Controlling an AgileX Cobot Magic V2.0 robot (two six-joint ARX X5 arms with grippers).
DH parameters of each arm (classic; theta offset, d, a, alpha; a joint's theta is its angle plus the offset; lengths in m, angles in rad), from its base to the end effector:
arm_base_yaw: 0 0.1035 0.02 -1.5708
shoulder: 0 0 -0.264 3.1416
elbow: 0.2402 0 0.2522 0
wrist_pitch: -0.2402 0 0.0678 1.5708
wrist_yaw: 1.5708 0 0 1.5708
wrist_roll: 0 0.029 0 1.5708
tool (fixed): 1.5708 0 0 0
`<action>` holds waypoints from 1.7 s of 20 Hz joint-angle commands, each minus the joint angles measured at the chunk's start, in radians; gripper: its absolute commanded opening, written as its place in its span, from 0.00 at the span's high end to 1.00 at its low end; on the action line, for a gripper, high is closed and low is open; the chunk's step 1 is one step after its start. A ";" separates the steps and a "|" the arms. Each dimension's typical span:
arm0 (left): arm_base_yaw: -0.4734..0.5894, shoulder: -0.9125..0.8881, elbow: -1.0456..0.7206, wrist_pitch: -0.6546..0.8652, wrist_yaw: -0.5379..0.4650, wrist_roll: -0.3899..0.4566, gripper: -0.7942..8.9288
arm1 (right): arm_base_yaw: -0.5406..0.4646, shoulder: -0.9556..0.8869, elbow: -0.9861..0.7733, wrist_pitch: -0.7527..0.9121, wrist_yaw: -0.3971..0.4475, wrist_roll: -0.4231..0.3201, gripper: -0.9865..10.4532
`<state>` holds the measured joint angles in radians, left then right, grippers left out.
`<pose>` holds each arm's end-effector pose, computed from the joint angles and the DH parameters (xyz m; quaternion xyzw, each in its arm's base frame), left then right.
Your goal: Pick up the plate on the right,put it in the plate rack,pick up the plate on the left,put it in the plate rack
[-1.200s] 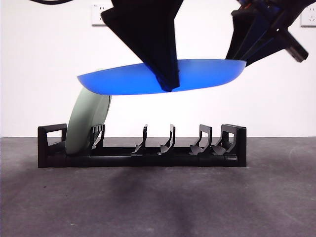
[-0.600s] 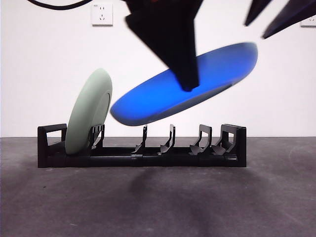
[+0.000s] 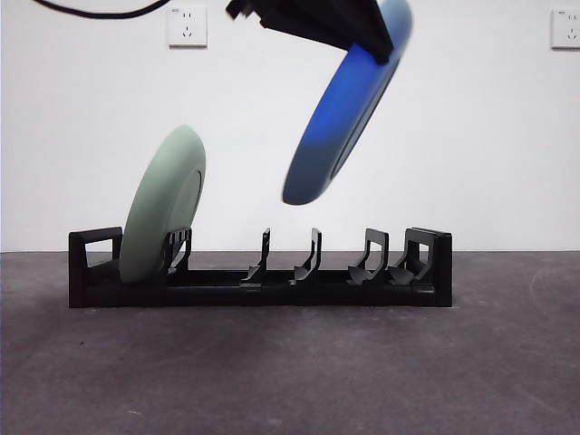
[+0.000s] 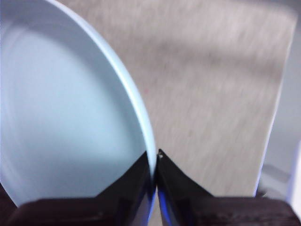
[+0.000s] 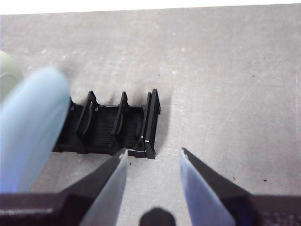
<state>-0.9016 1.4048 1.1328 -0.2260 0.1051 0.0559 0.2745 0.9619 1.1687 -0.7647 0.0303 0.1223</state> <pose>0.1920 -0.2477 0.3097 0.1193 0.2140 -0.4737 0.8460 0.1721 0.0475 0.3778 0.0166 0.2788 0.1002 0.9550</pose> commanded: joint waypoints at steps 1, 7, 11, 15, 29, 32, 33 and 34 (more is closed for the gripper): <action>0.109 -0.003 -0.006 0.099 0.166 -0.142 0.93 | 0.000 -0.001 -0.001 0.003 0.005 0.000 0.75; 0.298 0.003 -0.006 0.353 0.349 -0.357 0.93 | 0.000 -0.001 -0.001 -0.008 0.002 0.001 0.75; 0.308 0.042 -0.006 0.441 0.344 -0.394 0.93 | 0.000 -0.001 -0.001 -0.008 0.002 0.001 0.75; 0.319 0.112 -0.006 0.475 0.299 -0.400 0.93 | 0.000 -0.001 -0.001 -0.011 0.001 0.001 0.75; 0.346 0.230 -0.006 0.406 0.286 -0.323 0.93 | 0.000 -0.001 -0.001 -0.059 0.002 0.000 0.75; 0.342 0.232 -0.006 0.361 0.286 -0.288 0.93 | 0.000 -0.001 -0.001 -0.059 0.002 0.000 0.75; 0.338 0.235 -0.006 0.359 0.286 -0.288 0.93 | 0.000 -0.001 -0.001 -0.059 0.002 0.000 0.75; 0.336 0.238 -0.006 0.359 0.286 -0.287 0.93 | 0.000 -0.001 -0.001 -0.059 0.001 0.000 0.75</action>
<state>-0.5594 1.6318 1.1328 0.1238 0.3912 -0.2577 0.2749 0.9615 1.1687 -0.8234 0.0296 0.1223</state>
